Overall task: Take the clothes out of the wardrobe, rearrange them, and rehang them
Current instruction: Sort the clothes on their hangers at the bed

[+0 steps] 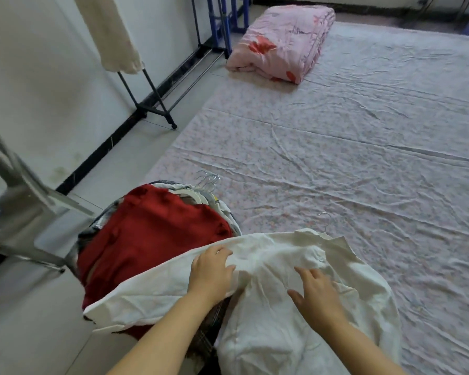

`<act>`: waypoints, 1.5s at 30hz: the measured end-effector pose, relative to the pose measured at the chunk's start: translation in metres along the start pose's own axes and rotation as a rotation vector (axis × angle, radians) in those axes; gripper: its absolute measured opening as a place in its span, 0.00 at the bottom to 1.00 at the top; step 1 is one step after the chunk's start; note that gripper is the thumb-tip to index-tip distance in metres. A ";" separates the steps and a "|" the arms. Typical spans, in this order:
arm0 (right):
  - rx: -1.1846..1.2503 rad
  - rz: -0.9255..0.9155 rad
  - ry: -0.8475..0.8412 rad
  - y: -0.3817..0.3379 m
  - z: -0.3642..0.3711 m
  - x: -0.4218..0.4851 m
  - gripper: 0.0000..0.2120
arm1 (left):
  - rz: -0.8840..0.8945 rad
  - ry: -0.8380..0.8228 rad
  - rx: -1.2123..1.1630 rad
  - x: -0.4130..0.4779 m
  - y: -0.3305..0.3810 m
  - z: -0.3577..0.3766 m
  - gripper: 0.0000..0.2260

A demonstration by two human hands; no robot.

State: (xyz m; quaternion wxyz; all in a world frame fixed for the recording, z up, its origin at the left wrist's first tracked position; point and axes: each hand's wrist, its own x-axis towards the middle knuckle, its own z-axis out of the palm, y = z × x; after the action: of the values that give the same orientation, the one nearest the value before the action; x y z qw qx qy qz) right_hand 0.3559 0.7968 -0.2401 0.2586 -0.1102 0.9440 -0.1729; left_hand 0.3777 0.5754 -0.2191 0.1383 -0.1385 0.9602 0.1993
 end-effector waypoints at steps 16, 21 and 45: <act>0.003 0.004 -0.041 -0.212 0.061 0.128 0.26 | 0.032 -0.007 -0.048 0.089 -0.209 -0.087 0.15; 0.015 0.089 -0.069 -0.263 0.088 0.196 0.25 | 0.064 -0.038 -0.069 0.143 -0.269 -0.096 0.14; -0.007 0.212 0.073 -0.268 0.127 0.352 0.13 | 0.123 0.012 -0.239 0.183 -0.305 -0.062 0.13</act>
State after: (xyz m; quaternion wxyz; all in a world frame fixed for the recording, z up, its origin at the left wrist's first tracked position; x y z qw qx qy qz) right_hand 0.1580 0.4125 -0.3985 0.2403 -0.0040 0.9598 -0.1450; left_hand 0.2934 0.2418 -0.3277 0.1025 -0.0958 0.9371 0.3197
